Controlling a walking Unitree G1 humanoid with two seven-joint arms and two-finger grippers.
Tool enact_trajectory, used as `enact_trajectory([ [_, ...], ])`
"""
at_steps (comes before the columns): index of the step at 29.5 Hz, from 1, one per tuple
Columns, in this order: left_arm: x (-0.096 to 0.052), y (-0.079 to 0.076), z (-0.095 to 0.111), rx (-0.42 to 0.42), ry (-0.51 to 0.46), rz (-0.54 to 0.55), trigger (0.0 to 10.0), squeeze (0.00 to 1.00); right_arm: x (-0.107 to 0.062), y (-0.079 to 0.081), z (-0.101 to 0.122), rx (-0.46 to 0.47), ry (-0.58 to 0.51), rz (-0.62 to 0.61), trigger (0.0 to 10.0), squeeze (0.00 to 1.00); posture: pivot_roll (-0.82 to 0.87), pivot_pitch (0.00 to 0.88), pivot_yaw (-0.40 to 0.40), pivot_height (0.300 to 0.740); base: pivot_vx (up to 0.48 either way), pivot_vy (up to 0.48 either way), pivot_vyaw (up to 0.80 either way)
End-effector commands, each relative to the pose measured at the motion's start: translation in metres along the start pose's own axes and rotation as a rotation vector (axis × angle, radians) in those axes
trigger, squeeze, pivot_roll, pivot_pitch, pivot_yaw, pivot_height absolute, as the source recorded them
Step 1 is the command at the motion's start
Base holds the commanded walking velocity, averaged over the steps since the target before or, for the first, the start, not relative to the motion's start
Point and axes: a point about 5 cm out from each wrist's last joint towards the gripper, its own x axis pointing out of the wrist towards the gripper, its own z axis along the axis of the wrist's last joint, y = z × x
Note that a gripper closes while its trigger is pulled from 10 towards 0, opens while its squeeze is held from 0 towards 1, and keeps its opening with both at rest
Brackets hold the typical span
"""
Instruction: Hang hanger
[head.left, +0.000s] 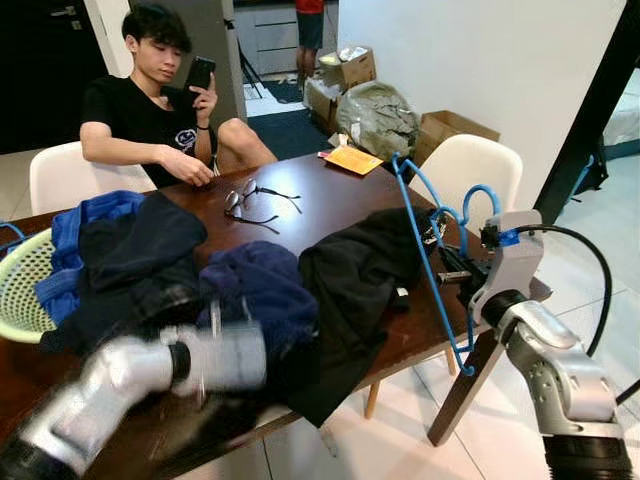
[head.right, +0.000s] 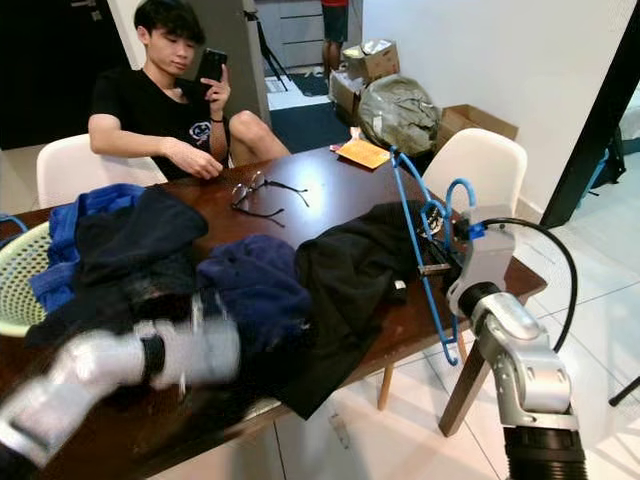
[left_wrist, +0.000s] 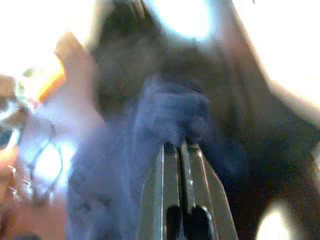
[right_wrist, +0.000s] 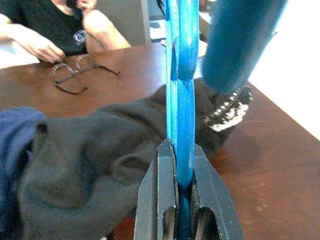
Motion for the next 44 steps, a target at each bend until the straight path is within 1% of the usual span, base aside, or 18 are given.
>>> enact_trajectory([
  [1,-0.008,0.012,0.018,-0.069,-0.096,0.002,0.0,0.00,0.002,0.002,0.000,0.008,0.000,0.006,10.0,0.00,0.01,0.000,0.009,0.740,0.000,0.000,0.00],
  [3,-0.013,0.022,0.035,-0.116,-0.189,-0.010,0.0,0.00,0.003,0.003,-0.001,0.010,0.000,0.008,10.0,0.00,0.01,0.000,0.009,0.740,0.000,0.000,0.00],
  [4,-0.029,0.039,0.056,-0.196,-0.314,-0.031,0.0,0.00,0.006,0.005,-0.001,0.013,-0.002,0.015,10.0,0.00,0.02,0.000,0.011,0.740,0.000,0.000,0.00],
  [5,-0.029,0.039,0.056,-0.196,-0.314,-0.031,0.0,0.00,0.006,0.005,-0.001,0.013,-0.002,0.015,10.0,0.00,0.02,0.000,0.011,0.740,0.000,0.000,0.00],
  [6,-0.046,0.053,0.070,-0.240,-0.394,-0.066,0.2,0.00,0.007,0.007,-0.001,0.019,-0.006,0.019,10.0,0.00,0.03,0.000,0.012,0.740,0.000,0.000,0.00],
  [9,-0.046,0.053,0.070,-0.240,-0.394,-0.066,0.2,0.00,0.007,0.007,-0.001,0.019,-0.006,0.019,10.0,0.00,0.03,0.000,0.012,0.740,0.000,0.000,0.00],
  [10,-0.060,0.062,0.082,-0.266,-0.455,-0.104,0.6,0.00,0.009,0.008,-0.001,0.022,-0.008,0.021,10.0,0.00,0.04,0.000,0.015,0.740,0.000,0.000,0.00],
  [12,-0.060,0.062,0.082,-0.266,-0.455,-0.104,0.6,0.00,0.009,0.008,-0.001,0.022,-0.008,0.021,10.0,0.00,0.04,0.000,0.015,0.740,0.000,0.000,0.00],
  [13,-0.075,0.072,0.098,-0.312,-0.559,-0.155,1.3,0.00,0.011,0.008,-0.002,0.027,-0.011,0.021,10.0,0.00,0.05,0.000,0.018,0.740,0.000,0.000,0.00],
  [15,-0.075,0.072,0.098,-0.312,-0.559,-0.155,1.3,0.00,0.011,0.008,-0.002,0.027,-0.011,0.021,10.0,0.00,0.05,0.000,0.018,0.740,0.000,0.000,0.00],
  [16,-0.089,0.084,0.115,-0.391,-0.722,-0.169,1.3,0.00,0.013,0.010,-0.002,0.031,-0.014,0.021,10.0,0.00,0.05,0.000,0.024,0.740,0.000,0.000,0.00],
  [18,-0.089,0.084,0.115,-0.391,-0.722,-0.169,1.3,0.00,0.013,0.010,-0.002,0.031,-0.014,0.021,10.0,0.00,0.05,0.000,0.024,0.740,0.000,0.000,0.00],
  [19,-0.100,0.094,0.128,-0.455,-0.853,-0.185,1.3,0.00,0.015,0.011,-0.002,0.035,-0.017,0.022,10.0,0.00,0.06,0.000,0.025,0.740,0.000,0.000,0.00],
  [21,-0.107,0.098,0.134,-0.506,-0.929,-0.205,1.0,0.00,0.016,0.012,-0.003,0.039,-0.020,0.024,10.0,0.00,0.06,0.000,0.024,0.740,0.000,0.000,0.00],
  [32,-0.119,0.100,0.135,-0.617,-0.952,-0.247,0.0,0.00,0.020,0.013,-0.001,0.045,-0.032,0.024,10.0,0.00,0.07,0.000,0.024,0.740,0.000,0.000,0.00],
  [37,-0.122,0.102,0.115,-0.614,-0.820,-0.189,0.0,0.00,0.022,0.014,-0.001,0.045,-0.039,0.026,10.0,0.00,0.07,0.000,0.025,0.740,0.000,0.000,0.00],
  [43,-0.120,0.101,0.108,-0.606,-0.778,-0.168,0.0,0.00,0.022,0.014,-0.001,0.045,-0.041,0.025,10.0,0.00,0.07,0.000,0.026,0.740,0.000,0.000,0.00],
  [44,-0.115,0.098,0.100,-0.605,-0.726,-0.155,2.4,0.00,0.022,0.013,0.000,0.044,-0.044,0.021,10.0,0.00,0.06,0.000,0.027,0.740,0.000,0.000,0.00],
])
